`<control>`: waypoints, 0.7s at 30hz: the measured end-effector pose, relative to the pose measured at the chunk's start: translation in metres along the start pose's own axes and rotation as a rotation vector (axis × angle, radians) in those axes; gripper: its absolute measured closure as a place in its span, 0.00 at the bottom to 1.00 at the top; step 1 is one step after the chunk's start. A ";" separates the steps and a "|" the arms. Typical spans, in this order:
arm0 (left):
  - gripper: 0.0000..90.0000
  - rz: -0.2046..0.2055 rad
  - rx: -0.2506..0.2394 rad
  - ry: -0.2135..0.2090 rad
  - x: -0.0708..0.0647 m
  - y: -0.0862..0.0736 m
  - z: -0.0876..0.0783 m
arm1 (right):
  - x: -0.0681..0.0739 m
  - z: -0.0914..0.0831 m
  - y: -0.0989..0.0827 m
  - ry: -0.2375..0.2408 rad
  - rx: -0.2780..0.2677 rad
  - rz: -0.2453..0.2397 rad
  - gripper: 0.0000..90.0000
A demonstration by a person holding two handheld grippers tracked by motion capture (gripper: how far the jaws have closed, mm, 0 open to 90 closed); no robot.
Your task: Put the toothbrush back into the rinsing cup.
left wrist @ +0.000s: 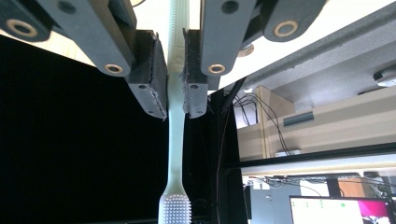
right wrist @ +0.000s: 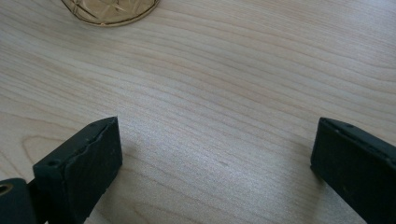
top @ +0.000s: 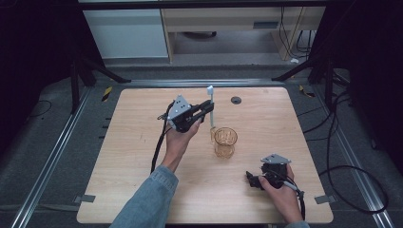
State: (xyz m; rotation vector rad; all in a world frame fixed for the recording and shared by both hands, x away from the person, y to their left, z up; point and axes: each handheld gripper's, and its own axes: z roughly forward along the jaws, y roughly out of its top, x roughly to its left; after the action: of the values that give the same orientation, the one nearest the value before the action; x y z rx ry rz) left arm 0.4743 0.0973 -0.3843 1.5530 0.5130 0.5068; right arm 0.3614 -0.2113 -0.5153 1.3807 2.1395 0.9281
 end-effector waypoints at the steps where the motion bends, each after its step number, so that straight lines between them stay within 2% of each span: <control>1: 0.88 0.001 0.000 -0.002 -0.001 -0.001 0.001 | 0.000 0.000 0.000 0.000 0.000 0.000 0.03; 21: 0.88 -0.001 0.000 -0.023 -0.005 -0.010 0.007 | 0.000 0.000 0.000 0.000 0.000 0.000 0.03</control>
State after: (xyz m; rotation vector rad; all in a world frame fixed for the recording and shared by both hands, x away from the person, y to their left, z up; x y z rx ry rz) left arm 0.4739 0.0892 -0.3949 1.5570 0.4967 0.4875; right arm 0.3614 -0.2113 -0.5153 1.3804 2.1396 0.9281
